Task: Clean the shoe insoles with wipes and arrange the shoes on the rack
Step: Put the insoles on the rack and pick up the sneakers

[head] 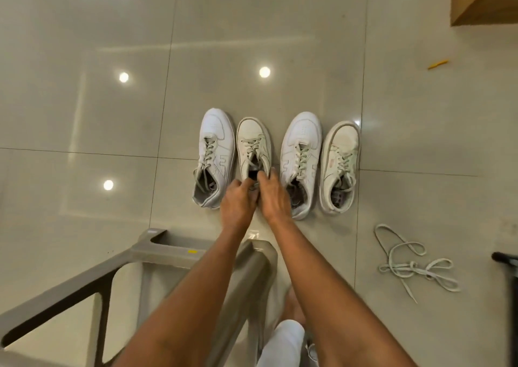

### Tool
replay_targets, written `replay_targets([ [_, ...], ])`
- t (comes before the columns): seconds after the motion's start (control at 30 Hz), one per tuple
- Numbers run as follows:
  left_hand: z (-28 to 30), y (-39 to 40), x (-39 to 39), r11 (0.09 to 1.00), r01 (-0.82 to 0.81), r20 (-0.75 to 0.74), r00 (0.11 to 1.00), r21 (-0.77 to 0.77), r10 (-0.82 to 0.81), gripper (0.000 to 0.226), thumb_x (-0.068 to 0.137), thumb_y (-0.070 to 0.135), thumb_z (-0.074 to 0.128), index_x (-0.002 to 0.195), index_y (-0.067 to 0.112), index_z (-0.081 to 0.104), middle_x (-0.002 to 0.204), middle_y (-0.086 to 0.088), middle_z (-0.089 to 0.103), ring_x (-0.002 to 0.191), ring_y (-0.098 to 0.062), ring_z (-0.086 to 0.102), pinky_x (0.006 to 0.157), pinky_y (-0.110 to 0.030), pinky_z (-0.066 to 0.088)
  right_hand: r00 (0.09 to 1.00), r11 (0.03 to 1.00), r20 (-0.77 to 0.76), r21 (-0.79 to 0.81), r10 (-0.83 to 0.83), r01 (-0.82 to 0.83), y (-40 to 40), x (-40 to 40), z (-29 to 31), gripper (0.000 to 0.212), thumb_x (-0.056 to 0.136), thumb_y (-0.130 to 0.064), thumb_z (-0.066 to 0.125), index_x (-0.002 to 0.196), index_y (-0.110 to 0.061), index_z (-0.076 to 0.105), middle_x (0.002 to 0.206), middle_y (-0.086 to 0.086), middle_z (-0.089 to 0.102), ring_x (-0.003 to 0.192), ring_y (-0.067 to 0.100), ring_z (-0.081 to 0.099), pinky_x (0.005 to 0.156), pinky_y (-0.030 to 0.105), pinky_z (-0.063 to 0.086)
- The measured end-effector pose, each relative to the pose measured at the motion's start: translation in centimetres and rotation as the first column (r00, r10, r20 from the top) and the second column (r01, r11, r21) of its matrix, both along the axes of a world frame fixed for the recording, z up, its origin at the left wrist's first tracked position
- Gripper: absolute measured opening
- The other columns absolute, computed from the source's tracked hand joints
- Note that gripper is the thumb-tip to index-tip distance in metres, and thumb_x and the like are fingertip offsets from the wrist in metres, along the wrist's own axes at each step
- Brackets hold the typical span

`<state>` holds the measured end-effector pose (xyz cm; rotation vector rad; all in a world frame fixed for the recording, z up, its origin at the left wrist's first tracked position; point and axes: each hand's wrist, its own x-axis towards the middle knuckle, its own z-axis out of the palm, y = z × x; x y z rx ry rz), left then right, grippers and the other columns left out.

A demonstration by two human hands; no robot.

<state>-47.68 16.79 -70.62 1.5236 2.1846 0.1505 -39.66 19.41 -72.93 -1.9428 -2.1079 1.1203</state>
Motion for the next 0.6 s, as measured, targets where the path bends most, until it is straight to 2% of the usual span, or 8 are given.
replay_targets([
  [0.13,4.1,-2.9,3.1,0.980,-0.186,0.270,0.950,0.076,0.159,0.034,0.096,0.034,0.048,0.124,0.016,0.046,0.113,0.002,0.056,0.100,-0.015,0.056,0.078,-0.026,0.042,0.998,0.999,-0.059,0.041,-0.033,0.036,-0.7,3.0,3.5,0.022,0.088,-0.018,0.061,0.106,-0.013,0.049,0.135,0.010,0.044,0.101,0.030,0.060,0.073,0.034,0.050],
  [0.2,6.1,-4.1,5.3,0.976,-0.201,0.343,0.925,0.079,0.162,0.036,0.096,0.036,0.039,0.125,0.015,0.043,0.115,0.003,0.054,0.105,-0.015,0.054,0.083,-0.023,0.039,0.995,0.996,-0.077,0.043,-0.069,0.072,-1.4,5.2,5.6,0.026,0.085,-0.017,0.065,0.106,-0.013,0.051,0.137,0.008,0.044,0.107,0.029,0.057,0.078,0.036,0.051],
  [0.3,8.2,-4.4,8.8,0.983,-0.163,0.345,0.930,0.086,0.124,0.035,0.096,0.027,0.037,0.125,0.009,0.044,0.119,-0.005,0.049,0.111,-0.020,0.050,0.088,-0.025,0.038,0.982,0.985,-0.103,0.056,-0.155,0.161,-2.9,8.7,8.2,0.031,0.083,-0.018,0.066,0.110,-0.014,0.052,0.141,0.005,0.042,0.115,0.028,0.054,0.083,0.039,0.053],
  [0.4,9.2,-3.5,12.4,0.984,-0.171,0.347,0.926,0.042,0.146,0.033,0.097,0.017,0.042,0.129,0.007,0.043,0.125,-0.010,0.046,0.115,-0.024,0.047,0.089,-0.032,0.041,0.962,0.961,-0.069,0.055,-0.266,0.270,-5.2,12.6,9.5,0.034,0.084,-0.024,0.065,0.115,-0.015,0.053,0.142,0.004,0.042,0.110,0.029,0.058,0.077,0.036,0.054],
  [0.5,8.1,-2.6,15.2,0.994,-0.096,0.311,0.945,-0.048,0.106,0.041,0.093,0.013,0.045,0.134,0.007,0.038,0.132,-0.012,0.041,0.121,-0.027,0.043,0.092,-0.038,0.043,0.922,0.919,-0.076,0.079,-0.380,0.386,-7.5,16.3,9.1,0.034,0.083,-0.025,0.067,0.111,-0.009,0.057,0.143,0.011,0.042,0.112,0.033,0.057,0.076,0.036,0.051],
  [0.6,5.2,-2.5,16.9,0.992,0.005,0.247,0.969,-0.124,0.026,0.046,0.091,0.012,0.051,0.135,0.010,0.036,0.134,-0.013,0.036,0.120,-0.028,0.043,0.089,-0.035,0.045,0.883,0.878,-0.059,0.090,-0.466,0.470,-9.2,19.7,7.1,0.033,0.081,-0.019,0.070,0.108,-0.004,0.060,0.141,0.018,0.044,0.112,0.037,0.057,0.079,0.038,0.050],
])
